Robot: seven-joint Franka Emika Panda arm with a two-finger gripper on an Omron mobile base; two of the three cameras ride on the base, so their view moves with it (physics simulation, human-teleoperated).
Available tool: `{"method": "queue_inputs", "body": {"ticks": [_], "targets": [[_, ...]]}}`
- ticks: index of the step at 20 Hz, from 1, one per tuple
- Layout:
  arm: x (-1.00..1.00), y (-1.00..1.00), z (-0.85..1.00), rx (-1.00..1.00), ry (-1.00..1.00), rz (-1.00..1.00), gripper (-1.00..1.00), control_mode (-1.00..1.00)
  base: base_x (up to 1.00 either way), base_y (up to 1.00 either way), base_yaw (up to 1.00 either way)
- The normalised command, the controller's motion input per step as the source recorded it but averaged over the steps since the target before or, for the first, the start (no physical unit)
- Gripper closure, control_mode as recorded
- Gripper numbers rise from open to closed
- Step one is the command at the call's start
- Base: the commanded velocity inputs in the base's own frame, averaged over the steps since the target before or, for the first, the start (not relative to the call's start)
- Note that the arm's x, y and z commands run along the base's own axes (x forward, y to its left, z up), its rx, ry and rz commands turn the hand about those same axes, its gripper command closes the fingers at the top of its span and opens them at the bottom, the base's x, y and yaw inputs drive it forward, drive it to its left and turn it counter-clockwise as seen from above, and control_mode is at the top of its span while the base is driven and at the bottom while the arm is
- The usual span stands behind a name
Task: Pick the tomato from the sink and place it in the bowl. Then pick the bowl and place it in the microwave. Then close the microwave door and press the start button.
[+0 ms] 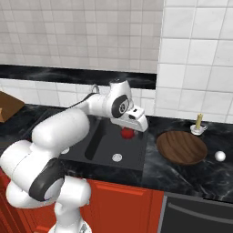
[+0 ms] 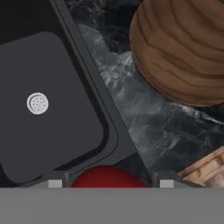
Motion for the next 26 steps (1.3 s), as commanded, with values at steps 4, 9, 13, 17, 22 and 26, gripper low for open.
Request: {"method": "queue_inputs", "body": {"ticks": [4, 9, 13, 17, 22, 26], "targets": [[0.3, -1.0, -0.11, -0.04, -0.05, -0.05, 1.0, -1.0, 0.0, 0.0, 0.0], [0.31, -1.0, -0.29, -0.05, 0.0, 0.0, 1.0, -1.0, 0.0, 0.0, 0.0], [0.41, -0.98, -0.35, -0.03, 0.0, 0.02, 1.0, -1.0, 0.0, 0.0, 0.0], [0.38, -0.61, -0.27, 0.0, 0.0, 0.07, 1.0, -1.0, 0.0, 0.0, 0.0], [0.18, -0.23, -0.38, 0.0, 0.0, 0.11, 1.0, -1.0, 0.0, 0.0, 0.0], [0.0, -0.03, -0.53, 0.0, -0.01, 0.14, 1.0, -1.0, 0.0, 0.0, 0.0]]}}
